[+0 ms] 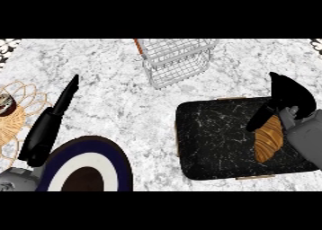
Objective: Pick the croissant from the tray and place it in the tiered basket
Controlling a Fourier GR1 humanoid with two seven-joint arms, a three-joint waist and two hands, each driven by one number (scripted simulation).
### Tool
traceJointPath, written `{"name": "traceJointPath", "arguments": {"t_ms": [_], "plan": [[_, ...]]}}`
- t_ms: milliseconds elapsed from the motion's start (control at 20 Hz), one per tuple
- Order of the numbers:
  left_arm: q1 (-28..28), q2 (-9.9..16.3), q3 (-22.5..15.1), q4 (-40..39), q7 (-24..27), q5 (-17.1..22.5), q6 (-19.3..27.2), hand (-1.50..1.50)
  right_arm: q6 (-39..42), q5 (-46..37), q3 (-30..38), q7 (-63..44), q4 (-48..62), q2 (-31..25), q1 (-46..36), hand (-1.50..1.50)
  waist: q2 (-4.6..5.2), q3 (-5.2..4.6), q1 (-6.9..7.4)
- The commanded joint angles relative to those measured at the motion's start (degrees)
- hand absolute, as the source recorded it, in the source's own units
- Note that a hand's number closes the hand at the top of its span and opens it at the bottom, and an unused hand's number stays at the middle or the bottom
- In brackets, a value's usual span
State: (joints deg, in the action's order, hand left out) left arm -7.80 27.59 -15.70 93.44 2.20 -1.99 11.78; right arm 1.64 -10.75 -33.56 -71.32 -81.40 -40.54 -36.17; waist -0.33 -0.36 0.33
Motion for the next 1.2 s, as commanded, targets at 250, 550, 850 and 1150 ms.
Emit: {"name": "traceJointPath", "arguments": {"t_ms": [250,550,850,1150], "plan": [[1.1,0.8,1.9,0.7,0.2,0.6,-1.0,0.00,4.3,-0.4,-1.4,-13.9,5.4,5.5,-0.5,-1.50,-0.27,0.07,-0.63],[1.8,0.3,2.0,-0.4,2.1,-0.2,-1.1,0.00,4.8,0.4,-1.6,-13.9,7.0,7.6,1.3,-1.50,-0.18,0.08,-1.34],[3.7,0.5,2.6,0.7,1.2,0.3,-1.3,0.00,2.0,-6.2,-1.7,-13.9,5.8,4.9,1.8,-1.50,-0.76,0.02,-1.80],[2.8,-0.8,2.0,1.2,-0.2,-1.2,-0.6,0.00,3.6,-8.2,1.2,-13.9,2.0,2.9,4.5,-1.50,-0.55,0.14,-2.03]]}}
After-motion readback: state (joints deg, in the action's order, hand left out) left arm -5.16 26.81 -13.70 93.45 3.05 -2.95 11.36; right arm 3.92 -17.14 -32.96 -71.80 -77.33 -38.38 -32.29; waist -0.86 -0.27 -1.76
